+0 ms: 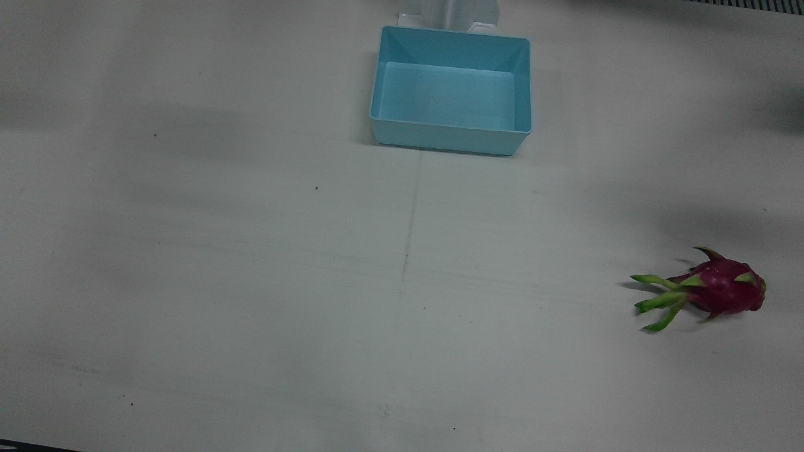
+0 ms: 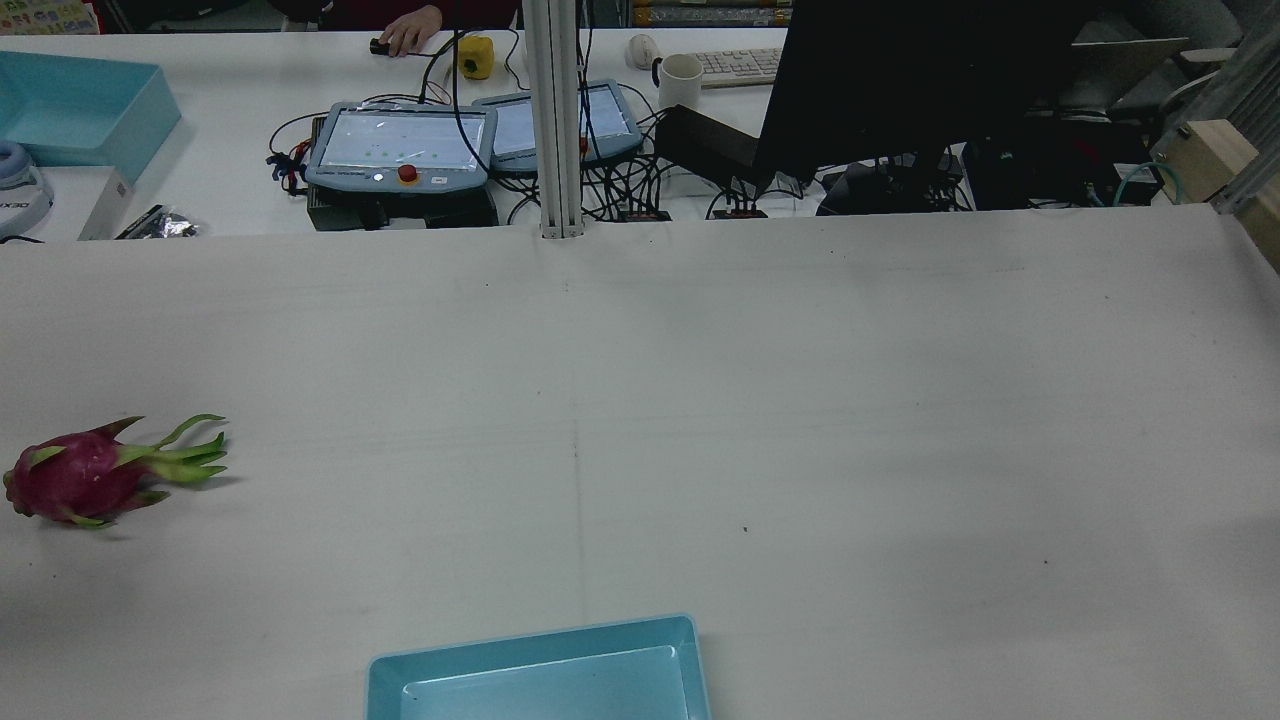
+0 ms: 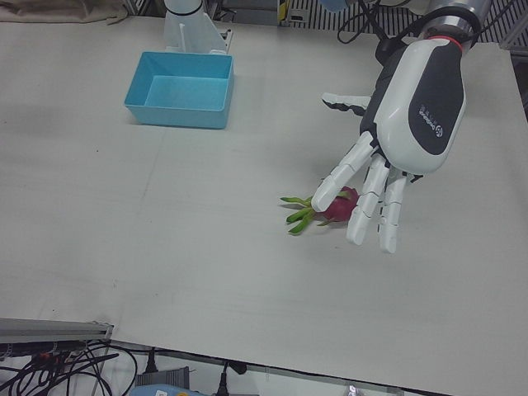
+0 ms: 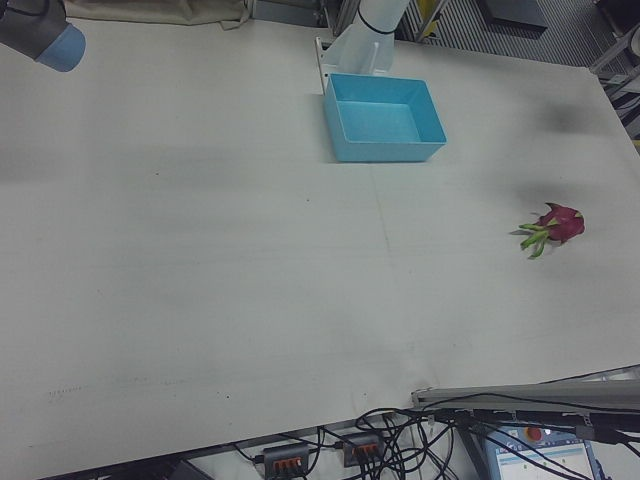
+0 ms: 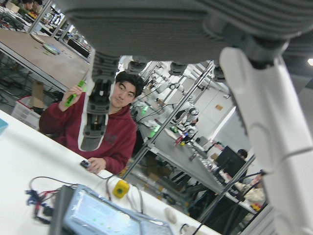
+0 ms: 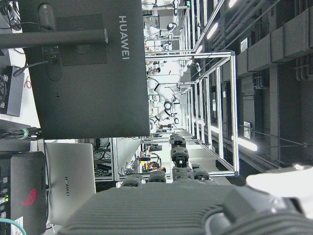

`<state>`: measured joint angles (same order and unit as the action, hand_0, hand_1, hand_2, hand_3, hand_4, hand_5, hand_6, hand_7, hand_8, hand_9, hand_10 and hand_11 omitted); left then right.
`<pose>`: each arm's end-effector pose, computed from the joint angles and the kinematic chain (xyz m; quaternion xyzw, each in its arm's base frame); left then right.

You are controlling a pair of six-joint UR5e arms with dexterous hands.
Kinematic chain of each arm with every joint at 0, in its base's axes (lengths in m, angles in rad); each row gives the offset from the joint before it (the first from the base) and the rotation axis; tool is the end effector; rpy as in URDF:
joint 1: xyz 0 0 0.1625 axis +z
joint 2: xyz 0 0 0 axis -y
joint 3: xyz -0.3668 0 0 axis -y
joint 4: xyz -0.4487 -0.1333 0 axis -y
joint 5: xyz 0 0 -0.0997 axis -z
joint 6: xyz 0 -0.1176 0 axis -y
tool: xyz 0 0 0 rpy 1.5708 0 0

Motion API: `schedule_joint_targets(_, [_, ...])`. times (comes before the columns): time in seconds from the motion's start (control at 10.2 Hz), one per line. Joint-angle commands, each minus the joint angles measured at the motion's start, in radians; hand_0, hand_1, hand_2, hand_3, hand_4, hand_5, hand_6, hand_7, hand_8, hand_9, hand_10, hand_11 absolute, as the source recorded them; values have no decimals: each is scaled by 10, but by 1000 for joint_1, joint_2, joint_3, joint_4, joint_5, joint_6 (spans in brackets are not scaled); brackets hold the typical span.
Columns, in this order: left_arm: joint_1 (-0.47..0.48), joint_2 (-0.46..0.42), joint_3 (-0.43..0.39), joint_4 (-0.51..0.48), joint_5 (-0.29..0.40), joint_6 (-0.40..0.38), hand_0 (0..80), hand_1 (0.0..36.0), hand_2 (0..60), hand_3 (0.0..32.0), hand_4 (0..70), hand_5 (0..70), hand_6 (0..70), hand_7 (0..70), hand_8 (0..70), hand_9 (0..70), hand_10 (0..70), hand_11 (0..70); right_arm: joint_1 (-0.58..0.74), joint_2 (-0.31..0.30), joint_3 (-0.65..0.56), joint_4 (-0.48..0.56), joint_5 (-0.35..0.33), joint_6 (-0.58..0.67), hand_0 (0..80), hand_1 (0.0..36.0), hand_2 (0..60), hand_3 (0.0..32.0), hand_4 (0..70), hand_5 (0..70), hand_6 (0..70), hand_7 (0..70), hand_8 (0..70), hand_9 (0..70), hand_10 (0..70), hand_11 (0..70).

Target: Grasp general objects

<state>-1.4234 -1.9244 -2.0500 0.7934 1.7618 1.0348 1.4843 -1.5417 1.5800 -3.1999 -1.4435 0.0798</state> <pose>-0.0293 -0.5586 0.2697 0.2484 0.6765 -0.5345 0.4415 0.0981 -0.5843 0.6140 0.0128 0.6999 -0.7128 0.0421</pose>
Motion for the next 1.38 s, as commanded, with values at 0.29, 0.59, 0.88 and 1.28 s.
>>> schedule_joint_targets(0.29, [9,13,-24,165,-4,181,582,154,0,320,0,0,0,0,29,0,0,0,-1,0,-1,0,0,0,0,0,0,0,0,0,0,0,0,0,0,0])
schedule_joint_targets(0.59, [23,12,19,-37,-94,-94,586,155,0,320,0,0,0,0,29,0,0,0,-1,0,-1,0,0,0,0,0,0,0,0,0,0,0,0,0,0,0])
schedule_joint_targets(0.88, [76,47,17,-257,-96,-180,502,86,0,320,0,0,0,0,22,0,0,0,-1,0,0,0,0,0,0,0,0,0,0,0,0,0,0,0,0,0])
schedule_joint_targets(1.28, [80,51,2,-254,-163,-191,653,138,0,320,0,0,0,0,0,0,127,211,-1,0,-1,0,0,0,0,0,0,0,0,0,0,0,0,0,0,0])
